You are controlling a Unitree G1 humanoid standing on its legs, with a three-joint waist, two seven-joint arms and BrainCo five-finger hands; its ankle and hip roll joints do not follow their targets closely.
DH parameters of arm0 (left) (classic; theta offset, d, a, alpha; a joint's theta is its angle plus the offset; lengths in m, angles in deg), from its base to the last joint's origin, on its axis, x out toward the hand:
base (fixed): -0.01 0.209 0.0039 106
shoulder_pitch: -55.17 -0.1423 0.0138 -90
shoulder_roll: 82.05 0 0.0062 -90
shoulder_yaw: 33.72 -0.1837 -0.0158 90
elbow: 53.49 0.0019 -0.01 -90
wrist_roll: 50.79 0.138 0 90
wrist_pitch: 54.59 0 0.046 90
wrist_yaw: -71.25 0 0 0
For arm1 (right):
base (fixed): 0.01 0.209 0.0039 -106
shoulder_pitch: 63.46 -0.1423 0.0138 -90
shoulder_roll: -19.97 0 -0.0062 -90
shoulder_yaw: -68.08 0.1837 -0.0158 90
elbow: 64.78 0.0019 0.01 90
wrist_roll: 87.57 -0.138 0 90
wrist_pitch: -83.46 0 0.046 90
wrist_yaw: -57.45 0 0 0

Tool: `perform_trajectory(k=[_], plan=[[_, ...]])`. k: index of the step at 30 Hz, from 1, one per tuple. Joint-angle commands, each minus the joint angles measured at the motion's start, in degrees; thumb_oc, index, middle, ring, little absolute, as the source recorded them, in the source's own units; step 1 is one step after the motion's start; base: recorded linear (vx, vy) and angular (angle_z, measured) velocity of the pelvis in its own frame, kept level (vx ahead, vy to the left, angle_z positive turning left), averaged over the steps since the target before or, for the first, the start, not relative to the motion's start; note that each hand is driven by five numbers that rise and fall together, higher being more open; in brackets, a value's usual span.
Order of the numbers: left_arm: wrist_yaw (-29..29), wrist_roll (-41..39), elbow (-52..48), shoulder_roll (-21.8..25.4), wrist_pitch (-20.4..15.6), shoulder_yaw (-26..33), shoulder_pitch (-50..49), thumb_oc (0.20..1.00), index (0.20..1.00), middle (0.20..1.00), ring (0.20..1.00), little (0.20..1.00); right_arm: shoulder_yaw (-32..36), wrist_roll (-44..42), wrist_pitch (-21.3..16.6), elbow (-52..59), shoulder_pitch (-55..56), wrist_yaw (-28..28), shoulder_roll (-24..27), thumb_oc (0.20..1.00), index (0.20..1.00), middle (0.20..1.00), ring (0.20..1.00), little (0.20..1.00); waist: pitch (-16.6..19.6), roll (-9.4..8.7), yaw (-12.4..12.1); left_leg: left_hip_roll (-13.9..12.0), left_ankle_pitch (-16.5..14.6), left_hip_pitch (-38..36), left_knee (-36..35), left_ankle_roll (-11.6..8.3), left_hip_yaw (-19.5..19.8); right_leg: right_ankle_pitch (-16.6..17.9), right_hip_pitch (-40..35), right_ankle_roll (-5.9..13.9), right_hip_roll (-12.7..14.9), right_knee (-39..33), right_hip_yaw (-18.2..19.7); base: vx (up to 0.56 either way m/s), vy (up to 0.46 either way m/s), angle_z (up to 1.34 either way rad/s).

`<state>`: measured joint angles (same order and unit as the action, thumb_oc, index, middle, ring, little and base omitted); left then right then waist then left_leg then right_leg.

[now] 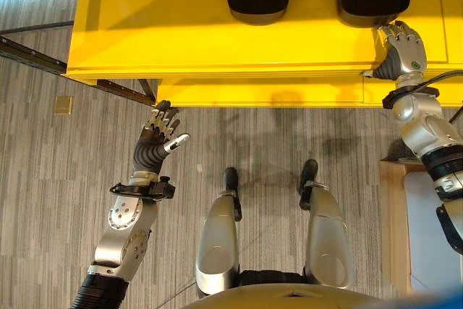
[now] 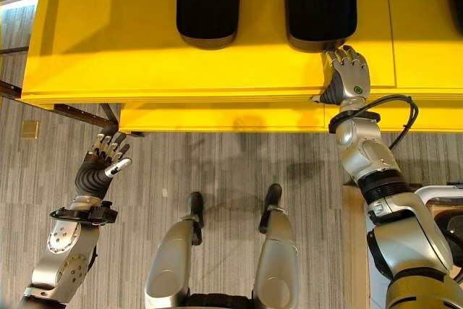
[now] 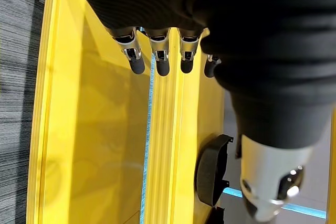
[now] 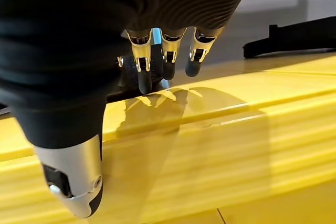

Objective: Move parts from the plastic box to the shelf.

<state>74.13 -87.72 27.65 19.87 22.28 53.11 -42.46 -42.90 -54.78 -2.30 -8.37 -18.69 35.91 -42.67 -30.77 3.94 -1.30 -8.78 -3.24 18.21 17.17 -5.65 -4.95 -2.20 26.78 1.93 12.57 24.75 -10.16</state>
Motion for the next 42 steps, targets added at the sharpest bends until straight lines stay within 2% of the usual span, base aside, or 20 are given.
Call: perform_trajectory(k=[1, 42], plan=[[0.1, -0.4, -3.0, 4.2, -3.7, 1.9, -3.8, 1.000, 1.000, 1.000, 1.000, 1.000, -1.4, -1.0, 0.3, -2.1, -7.1, -2.1, -1.2, 1.000, 1.000, 1.000, 1.000, 1.000, 2.0, -0.84, -0.7, 0.4, 1.3, 2.7, 1.6, 1.71, 1.9, -3.8, -2.6, 3.80, 1.8, 3.3, 1.5, 0.00, 0.000, 0.00], [1.0, -0.9, -3.0, 5.1, -4.4, 2.0, -3.9, 1.000, 1.000, 1.000, 1.000, 1.000, -4.4, -6.2, 0.6, -7.4, -18.1, -3.2, -0.1, 1.000, 1.000, 1.000, 1.000, 1.000, 2.0, -0.34, -2.0, 0.8, 1.5, 4.0, 1.8, 1.79, 2.6, -4.0, -1.7, 3.74, 2.0, 4.1, 1.4, 0.00, 0.000, 0.00]])
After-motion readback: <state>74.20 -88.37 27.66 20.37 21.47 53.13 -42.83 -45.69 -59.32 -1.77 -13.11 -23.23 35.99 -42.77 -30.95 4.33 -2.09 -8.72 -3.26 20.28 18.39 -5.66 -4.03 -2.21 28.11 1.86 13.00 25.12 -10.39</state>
